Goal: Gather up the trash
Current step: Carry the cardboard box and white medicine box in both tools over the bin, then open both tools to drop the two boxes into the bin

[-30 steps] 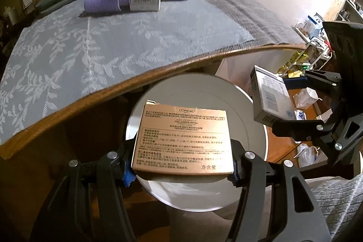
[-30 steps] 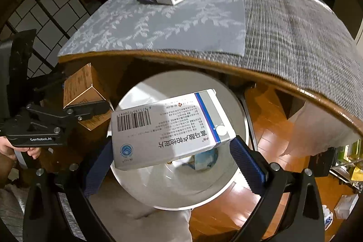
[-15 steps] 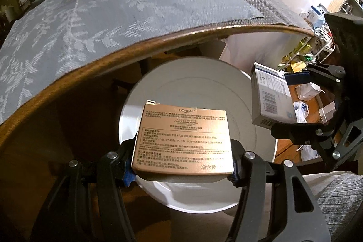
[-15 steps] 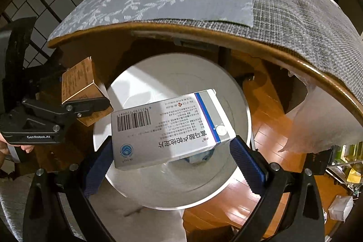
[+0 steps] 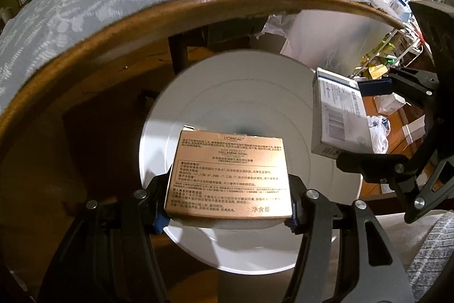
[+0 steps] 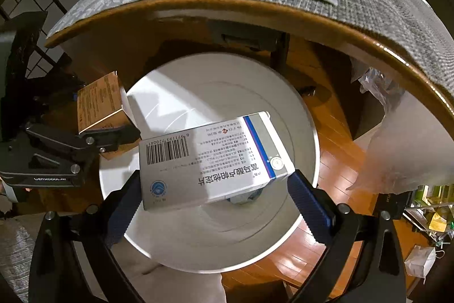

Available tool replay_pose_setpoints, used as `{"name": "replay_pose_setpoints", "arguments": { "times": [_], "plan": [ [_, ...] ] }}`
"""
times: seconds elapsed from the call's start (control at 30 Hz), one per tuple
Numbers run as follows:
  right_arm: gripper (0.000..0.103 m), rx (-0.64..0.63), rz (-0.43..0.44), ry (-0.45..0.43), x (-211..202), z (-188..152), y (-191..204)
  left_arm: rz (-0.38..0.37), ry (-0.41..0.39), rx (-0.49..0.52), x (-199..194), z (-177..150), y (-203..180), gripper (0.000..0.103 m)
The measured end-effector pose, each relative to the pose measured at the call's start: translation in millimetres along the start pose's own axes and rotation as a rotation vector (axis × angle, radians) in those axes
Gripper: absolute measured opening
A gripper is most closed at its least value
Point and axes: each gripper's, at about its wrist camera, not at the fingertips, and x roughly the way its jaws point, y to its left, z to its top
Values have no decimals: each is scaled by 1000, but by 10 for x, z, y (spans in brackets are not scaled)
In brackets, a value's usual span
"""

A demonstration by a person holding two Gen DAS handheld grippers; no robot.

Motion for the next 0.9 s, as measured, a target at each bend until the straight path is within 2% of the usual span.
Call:
{"name": "replay_pose_setpoints", "arguments": {
  "times": [0.37, 0.9],
  "plan": [
    [98, -3, -22, 16, 138, 24, -16, 21, 53, 10, 239, -6, 55, 61],
    [98, 15, -49, 29, 320, 42, -88, 45, 84, 31, 444, 105, -23, 61]
  ]
}}
